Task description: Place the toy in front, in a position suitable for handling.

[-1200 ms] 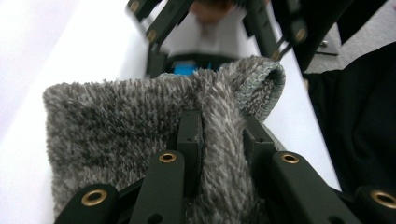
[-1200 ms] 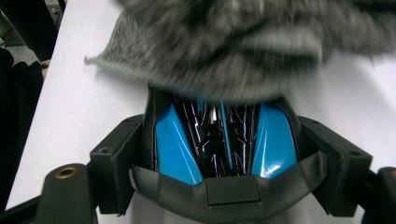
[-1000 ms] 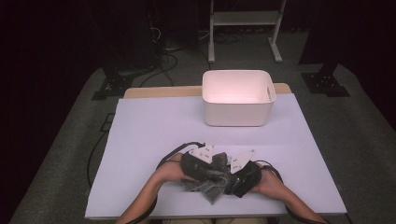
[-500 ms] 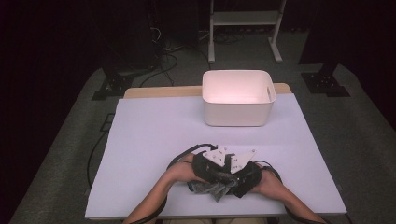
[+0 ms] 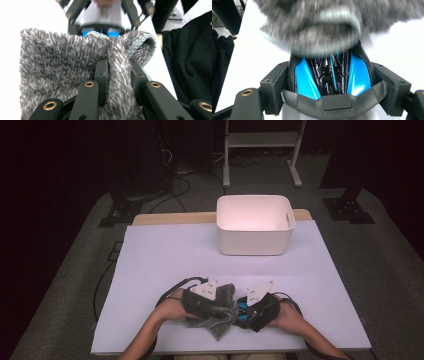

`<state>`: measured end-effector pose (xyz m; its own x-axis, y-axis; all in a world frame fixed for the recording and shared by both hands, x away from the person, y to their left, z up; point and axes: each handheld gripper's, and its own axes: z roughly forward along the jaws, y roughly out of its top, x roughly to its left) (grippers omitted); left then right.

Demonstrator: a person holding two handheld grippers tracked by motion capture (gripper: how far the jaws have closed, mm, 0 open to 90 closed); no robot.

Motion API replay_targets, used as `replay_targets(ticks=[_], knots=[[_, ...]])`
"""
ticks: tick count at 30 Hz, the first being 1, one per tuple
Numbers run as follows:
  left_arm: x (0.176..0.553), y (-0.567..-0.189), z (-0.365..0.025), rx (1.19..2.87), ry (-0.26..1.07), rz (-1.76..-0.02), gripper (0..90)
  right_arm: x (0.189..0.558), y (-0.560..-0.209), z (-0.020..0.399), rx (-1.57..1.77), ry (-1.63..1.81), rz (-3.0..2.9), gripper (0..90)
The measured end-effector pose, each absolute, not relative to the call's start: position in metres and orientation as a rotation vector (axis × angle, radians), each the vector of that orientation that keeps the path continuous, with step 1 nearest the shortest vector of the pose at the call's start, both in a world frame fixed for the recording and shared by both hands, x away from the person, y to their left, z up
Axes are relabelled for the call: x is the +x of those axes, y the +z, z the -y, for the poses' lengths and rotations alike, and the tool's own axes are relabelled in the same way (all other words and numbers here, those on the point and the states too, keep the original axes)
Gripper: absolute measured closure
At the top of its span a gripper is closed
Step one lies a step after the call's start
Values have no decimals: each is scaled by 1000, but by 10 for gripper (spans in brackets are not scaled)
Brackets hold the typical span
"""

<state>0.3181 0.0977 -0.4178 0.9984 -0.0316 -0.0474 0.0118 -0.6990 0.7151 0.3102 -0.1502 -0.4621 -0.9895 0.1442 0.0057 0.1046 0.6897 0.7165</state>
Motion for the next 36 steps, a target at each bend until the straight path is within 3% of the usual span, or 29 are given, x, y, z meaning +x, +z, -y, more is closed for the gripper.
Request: replay_targets(ticks=[10, 14, 20, 29, 36], knots=[[324, -438, -164, 2352, -53, -224, 733, 310, -462, 151, 209, 1203, -2838, 208], [324, -438, -165, 2330, -69, -229, 734, 310, -463, 151, 211, 1204, -2836, 206], [330, -425, -138, 2293, -87, -154, 736, 310, -463, 151, 220, 1206, -2837, 206], [344, -417, -47, 2356, -150, 46, 735, 310, -463, 151, 217, 1203, -2833, 206], [347, -420, -34, 2340, -190, 47, 735, 309, -463, 151, 230, 1217, -2834, 205]])
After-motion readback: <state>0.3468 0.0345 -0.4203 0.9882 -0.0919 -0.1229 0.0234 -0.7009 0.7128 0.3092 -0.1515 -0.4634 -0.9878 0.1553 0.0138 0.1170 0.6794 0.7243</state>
